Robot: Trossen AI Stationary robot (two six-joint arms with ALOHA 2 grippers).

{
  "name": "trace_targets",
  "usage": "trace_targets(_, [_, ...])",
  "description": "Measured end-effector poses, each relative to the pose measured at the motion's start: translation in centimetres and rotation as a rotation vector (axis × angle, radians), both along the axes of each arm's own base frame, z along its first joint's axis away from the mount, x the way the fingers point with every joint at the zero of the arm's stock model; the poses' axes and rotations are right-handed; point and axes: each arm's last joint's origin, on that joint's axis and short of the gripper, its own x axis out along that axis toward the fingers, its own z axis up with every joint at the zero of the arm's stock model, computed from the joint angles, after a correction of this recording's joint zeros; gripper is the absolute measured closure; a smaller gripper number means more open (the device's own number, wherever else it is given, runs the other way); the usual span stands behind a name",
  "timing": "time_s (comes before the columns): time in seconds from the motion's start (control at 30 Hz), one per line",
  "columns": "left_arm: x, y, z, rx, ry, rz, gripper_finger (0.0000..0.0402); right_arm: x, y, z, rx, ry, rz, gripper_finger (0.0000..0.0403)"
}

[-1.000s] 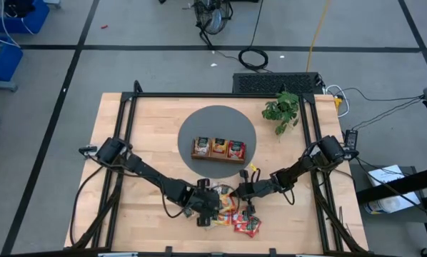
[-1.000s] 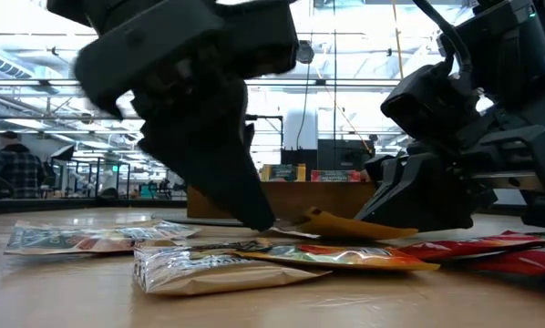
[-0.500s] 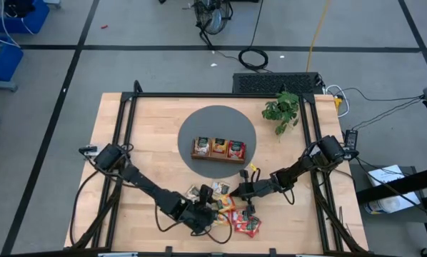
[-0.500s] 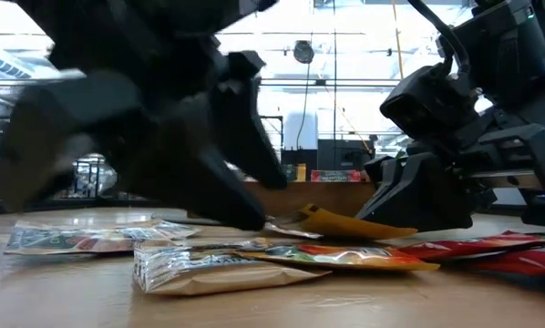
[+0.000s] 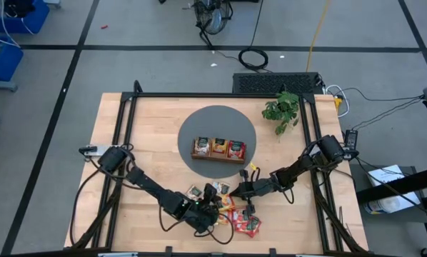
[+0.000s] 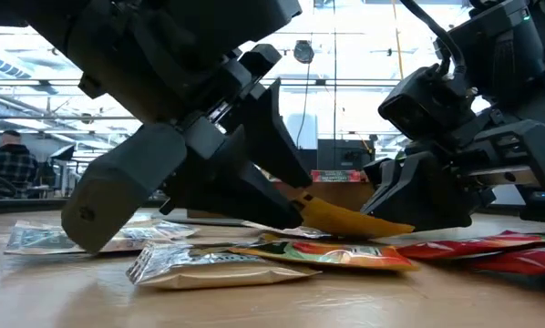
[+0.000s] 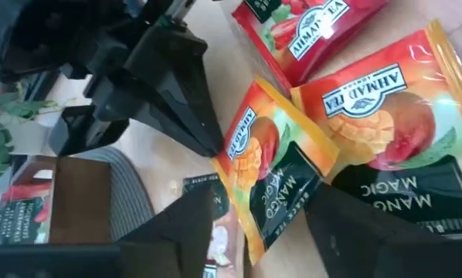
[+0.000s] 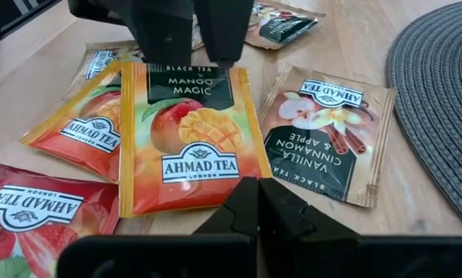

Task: Pick & Place Tea
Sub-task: Put the yellow tea bag into the middle section of the wooden organizer

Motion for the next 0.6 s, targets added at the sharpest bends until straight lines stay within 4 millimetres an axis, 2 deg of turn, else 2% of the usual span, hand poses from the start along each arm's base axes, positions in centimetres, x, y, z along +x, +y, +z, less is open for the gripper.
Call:
trace_targets(0.33, [0.00,0.22,-0.19,-0.034,0.035,-0.015,0.0382,0.02,0.00,0.02,0.001,-0.004,-0.001,0.0403])
trace_targets(0.47, [-0.10,0.12,-0.19,0.017,0.040,-0.036,0.0392,0.07,0.02,0.12,0.006,-0.019,-0.002,0.0403])
trace_targets(0.6, [-0.57,-0.51,-0.09,0.147,0.042,-0.079,0.0397,0.27,0.09,0.46,0.016,-0.062,0.001,0.0403])
